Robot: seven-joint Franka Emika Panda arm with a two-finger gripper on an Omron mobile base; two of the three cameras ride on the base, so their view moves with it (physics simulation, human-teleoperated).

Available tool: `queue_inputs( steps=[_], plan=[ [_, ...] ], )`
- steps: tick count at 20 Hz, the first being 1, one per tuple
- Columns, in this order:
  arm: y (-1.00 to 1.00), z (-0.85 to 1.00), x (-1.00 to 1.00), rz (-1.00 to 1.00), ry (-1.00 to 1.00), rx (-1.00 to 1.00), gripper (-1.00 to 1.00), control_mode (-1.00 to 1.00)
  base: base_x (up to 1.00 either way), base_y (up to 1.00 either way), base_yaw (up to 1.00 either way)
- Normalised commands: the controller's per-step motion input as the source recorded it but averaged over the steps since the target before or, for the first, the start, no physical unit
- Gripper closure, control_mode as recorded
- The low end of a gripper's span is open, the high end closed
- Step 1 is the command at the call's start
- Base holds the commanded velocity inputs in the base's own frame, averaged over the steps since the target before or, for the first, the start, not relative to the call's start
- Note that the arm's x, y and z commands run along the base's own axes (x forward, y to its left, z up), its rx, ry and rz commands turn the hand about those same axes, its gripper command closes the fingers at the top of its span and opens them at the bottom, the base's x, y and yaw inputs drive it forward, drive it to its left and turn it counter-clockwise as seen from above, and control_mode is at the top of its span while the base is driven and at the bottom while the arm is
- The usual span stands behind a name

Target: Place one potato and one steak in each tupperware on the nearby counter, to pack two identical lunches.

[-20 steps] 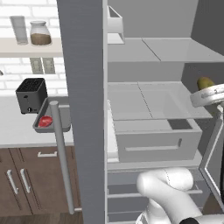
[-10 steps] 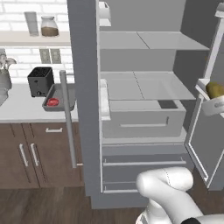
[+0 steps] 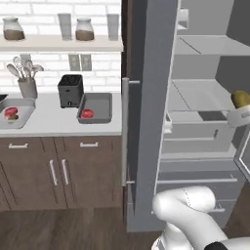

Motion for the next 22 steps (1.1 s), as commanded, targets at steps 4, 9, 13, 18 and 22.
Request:
queue_inputs(
  steps=[4,9,13,18,22],
  plan=[
    [0.0,0.0,0.0,0.0,0.0,0.0,1.0,1.0,-0.32,1.0,-0.02],
    [0.0,0.0,0.0,0.0,0.0,0.0,1.0,1.0,-0.43,1.0,-0.05],
    [0.0,0.0,0.0,0.0,0.0,0.0,1.0,1.0,-0.21,1.0,-0.08],
    [0.0,0.0,0.0,0.0,0.0,0.0,1.0,1.0,-0.03,0.97,-0.12],
    [0.0,0.0,0.0,0.0,0.0,0.0,1.0,1.0,-0.52,0.32,-0.03]
  ],
)
